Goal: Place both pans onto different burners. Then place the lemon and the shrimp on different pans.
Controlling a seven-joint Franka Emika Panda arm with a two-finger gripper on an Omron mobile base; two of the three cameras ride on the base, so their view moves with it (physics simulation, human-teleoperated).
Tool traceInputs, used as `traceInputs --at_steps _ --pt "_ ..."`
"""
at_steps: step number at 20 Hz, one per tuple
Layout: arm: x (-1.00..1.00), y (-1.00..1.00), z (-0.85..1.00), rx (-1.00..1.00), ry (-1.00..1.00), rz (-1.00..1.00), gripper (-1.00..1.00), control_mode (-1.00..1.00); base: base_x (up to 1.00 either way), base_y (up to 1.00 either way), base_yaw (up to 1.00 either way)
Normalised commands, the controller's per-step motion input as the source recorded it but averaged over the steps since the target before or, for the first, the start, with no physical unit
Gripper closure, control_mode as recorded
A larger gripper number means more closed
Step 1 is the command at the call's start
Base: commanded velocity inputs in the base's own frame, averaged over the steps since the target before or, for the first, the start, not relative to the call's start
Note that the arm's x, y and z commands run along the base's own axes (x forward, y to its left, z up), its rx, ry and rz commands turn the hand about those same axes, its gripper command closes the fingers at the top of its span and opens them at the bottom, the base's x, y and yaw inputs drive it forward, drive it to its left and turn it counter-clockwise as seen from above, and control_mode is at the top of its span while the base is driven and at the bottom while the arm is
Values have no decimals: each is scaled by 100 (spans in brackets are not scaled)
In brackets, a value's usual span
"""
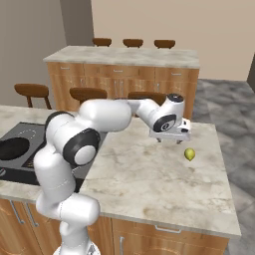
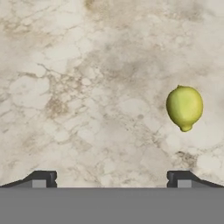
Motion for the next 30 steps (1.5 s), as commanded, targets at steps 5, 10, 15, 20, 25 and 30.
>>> traceInputs --at_steps 5,10,15,20,25,30 --pt "0 -18 -3 0 0 0 -100 -100 0 0 0" --pt "1 -16 -18 0 -1 0 -100 -100 0 0 0" --pt "9 -27 -25 0 -2 0 -100 -100 0 0 0" --pt "12 -29 -11 0 -2 0 -100 -100 0 0 0" --pt "16 -19 -3 0 0 0 -100 -100 0 0 0" --pt "17 -14 -9 0 0 0 -100 -100 0 0 0"
